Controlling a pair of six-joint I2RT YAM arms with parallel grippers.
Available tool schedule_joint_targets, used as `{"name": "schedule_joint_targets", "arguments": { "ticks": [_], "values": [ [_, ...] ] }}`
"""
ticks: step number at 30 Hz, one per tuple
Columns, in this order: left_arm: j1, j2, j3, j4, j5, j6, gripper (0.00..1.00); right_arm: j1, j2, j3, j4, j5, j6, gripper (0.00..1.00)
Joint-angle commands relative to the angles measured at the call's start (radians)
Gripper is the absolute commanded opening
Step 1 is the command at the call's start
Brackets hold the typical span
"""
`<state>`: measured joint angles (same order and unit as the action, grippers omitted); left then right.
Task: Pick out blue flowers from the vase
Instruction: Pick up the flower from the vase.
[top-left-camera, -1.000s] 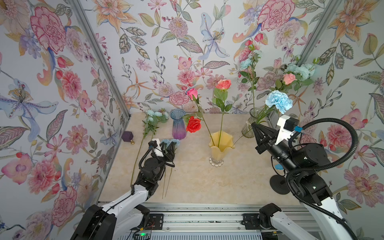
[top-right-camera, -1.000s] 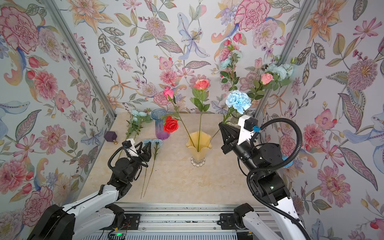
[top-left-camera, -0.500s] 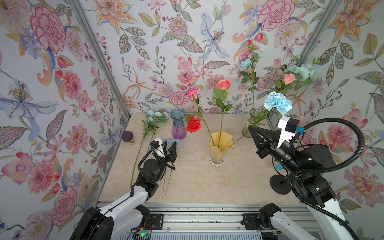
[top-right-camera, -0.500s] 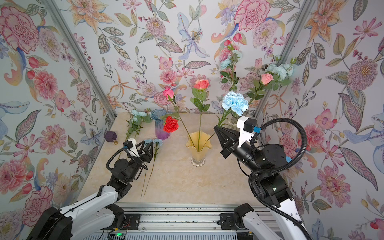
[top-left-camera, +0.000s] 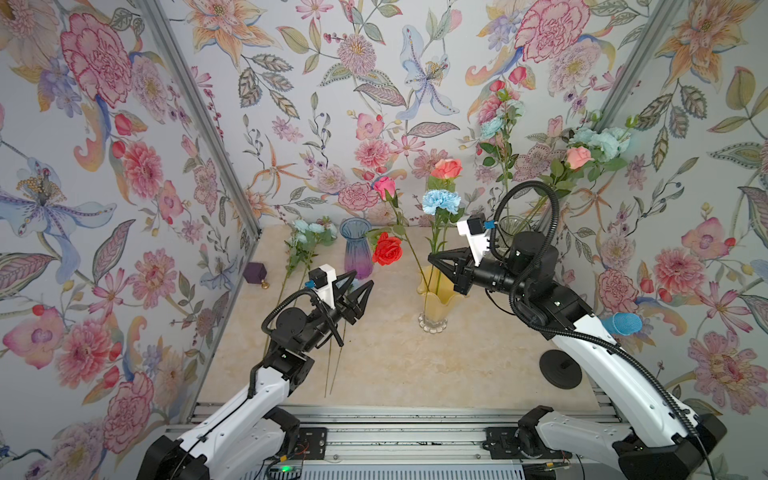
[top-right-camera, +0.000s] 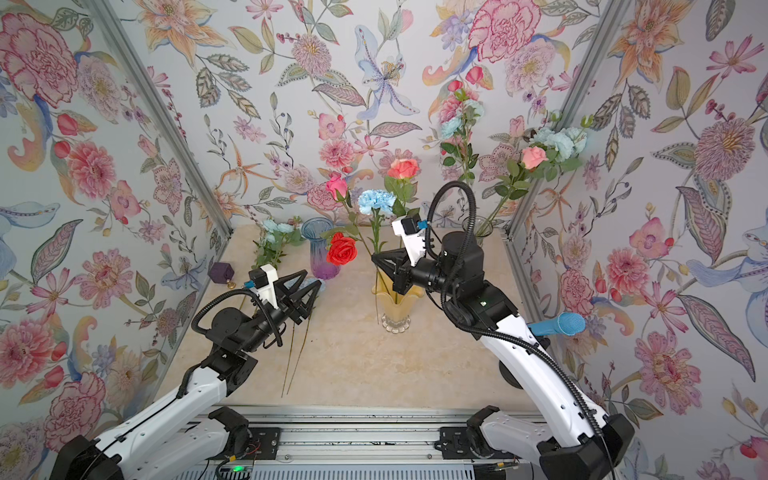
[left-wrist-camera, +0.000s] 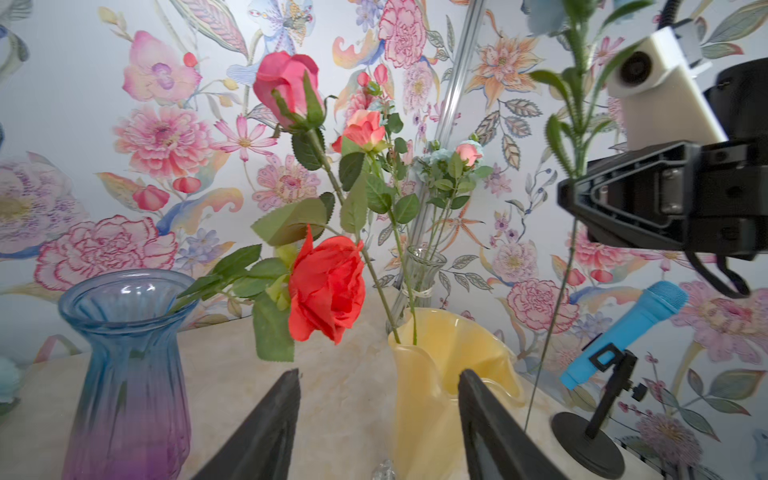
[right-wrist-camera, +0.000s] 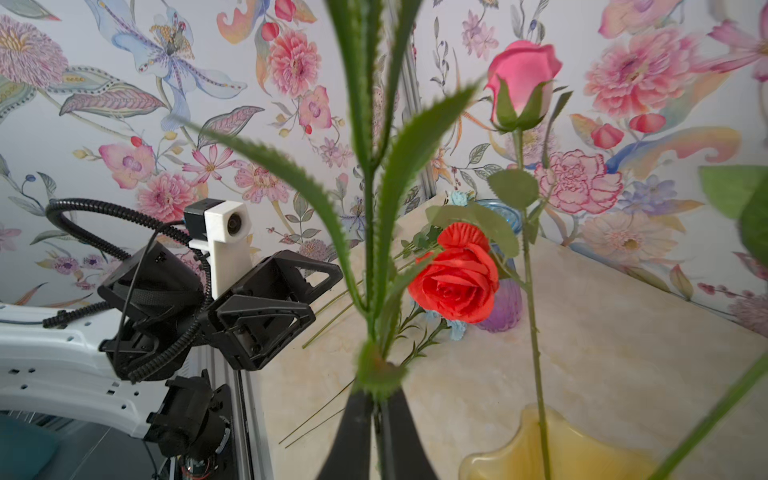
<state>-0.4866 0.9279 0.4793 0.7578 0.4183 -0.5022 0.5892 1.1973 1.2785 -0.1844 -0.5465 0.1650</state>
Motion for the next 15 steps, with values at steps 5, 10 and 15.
{"name": "schedule_joint_targets", "arguments": {
  "ticks": [5,10,15],
  "values": [
    [0.015,0.059,0.043,0.092,0.275,-0.076,0.58,0.083,0.106,0.091,-0.041,-0.047,-0.086,0.07],
    [0.017,0.129,0.047,0.196,0.365,-0.138,0.55,0.106,0.169,0.123,-0.047,-0.107,-0.092,0.07],
    [0.016,0.139,0.041,0.249,0.389,-0.168,0.53,0.116,0.228,0.161,-0.078,-0.177,-0.103,0.07]
  ]
}}
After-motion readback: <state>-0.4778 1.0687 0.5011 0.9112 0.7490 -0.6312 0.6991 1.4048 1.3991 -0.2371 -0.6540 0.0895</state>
